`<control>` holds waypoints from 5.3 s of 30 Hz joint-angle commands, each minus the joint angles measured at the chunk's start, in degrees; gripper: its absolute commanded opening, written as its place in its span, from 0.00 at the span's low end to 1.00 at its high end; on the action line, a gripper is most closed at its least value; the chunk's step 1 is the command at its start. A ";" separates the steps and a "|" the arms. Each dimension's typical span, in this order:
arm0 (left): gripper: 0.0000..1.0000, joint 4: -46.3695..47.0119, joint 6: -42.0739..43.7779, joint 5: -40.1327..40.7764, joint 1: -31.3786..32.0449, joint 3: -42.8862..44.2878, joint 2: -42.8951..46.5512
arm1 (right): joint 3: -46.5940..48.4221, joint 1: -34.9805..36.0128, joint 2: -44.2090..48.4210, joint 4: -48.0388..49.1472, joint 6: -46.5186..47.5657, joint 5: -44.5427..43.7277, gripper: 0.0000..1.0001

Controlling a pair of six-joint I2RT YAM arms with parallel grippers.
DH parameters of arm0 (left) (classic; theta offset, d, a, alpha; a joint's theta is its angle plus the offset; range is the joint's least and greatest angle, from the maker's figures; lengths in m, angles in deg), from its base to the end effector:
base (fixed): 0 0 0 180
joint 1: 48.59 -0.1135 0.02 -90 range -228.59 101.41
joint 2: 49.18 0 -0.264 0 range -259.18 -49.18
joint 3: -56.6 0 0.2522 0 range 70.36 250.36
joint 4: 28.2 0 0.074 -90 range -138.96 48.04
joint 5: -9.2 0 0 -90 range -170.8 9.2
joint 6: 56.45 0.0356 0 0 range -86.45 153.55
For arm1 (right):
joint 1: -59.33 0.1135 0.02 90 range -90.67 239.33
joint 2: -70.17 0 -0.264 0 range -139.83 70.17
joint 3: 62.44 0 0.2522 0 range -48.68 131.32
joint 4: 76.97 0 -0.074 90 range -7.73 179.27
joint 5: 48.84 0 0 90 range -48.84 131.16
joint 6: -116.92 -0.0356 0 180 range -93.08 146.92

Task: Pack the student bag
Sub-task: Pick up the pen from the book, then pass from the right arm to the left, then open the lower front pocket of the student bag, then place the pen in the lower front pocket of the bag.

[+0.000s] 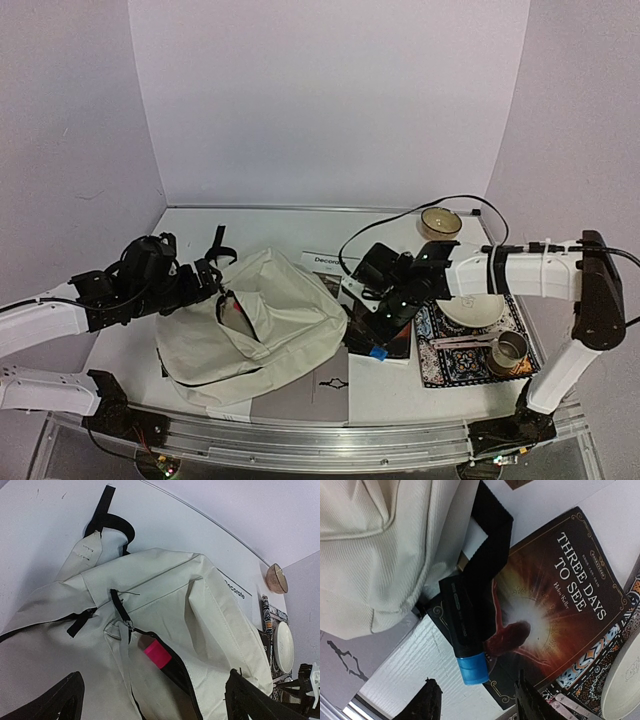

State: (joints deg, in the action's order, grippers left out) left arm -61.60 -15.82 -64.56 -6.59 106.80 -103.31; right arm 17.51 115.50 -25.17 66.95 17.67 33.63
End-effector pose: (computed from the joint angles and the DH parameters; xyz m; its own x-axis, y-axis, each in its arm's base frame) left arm 0.1575 -0.1284 0.2445 -0.6556 -0.3902 -0.6465 -0.0313 0.8694 -0.4930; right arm 0.2020 0.2930 0.2239 -0.5549 -0.5418 -0.6313 -0.6980 0.7161 -0.0011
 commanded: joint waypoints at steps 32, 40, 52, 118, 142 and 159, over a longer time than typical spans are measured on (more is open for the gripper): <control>0.99 0.65 1.49 -5.00 -0.08 6.31 -3.35 | -0.06 -3.66 -4.03 -3.43 -0.39 -1.47 0.00; 0.99 6.54 0.82 -11.65 -0.07 6.84 -5.97 | 3.59 -3.44 1.42 -2.19 -4.73 -0.22 0.00; 0.96 21.72 -0.99 -18.45 5.56 8.18 -12.22 | 7.90 1.81 1.74 8.12 -12.00 0.62 0.00; 0.11 7.88 1.25 -21.40 -10.71 0.02 -5.99 | 35.93 7.14 -30.14 22.32 -10.64 10.19 0.53; 0.13 18.00 -7.14 -32.14 -10.71 -5.34 -12.67 | 30.75 7.14 -20.06 26.20 -10.94 11.91 0.00; 0.42 29.71 -13.92 -28.70 -7.90 -1.92 -20.15 | 29.24 7.17 -21.10 30.06 -13.50 15.11 0.00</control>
State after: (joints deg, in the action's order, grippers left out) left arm -36.65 -29.77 -95.16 -14.78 101.14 -123.30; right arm 47.01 122.25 -49.50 93.64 4.97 46.15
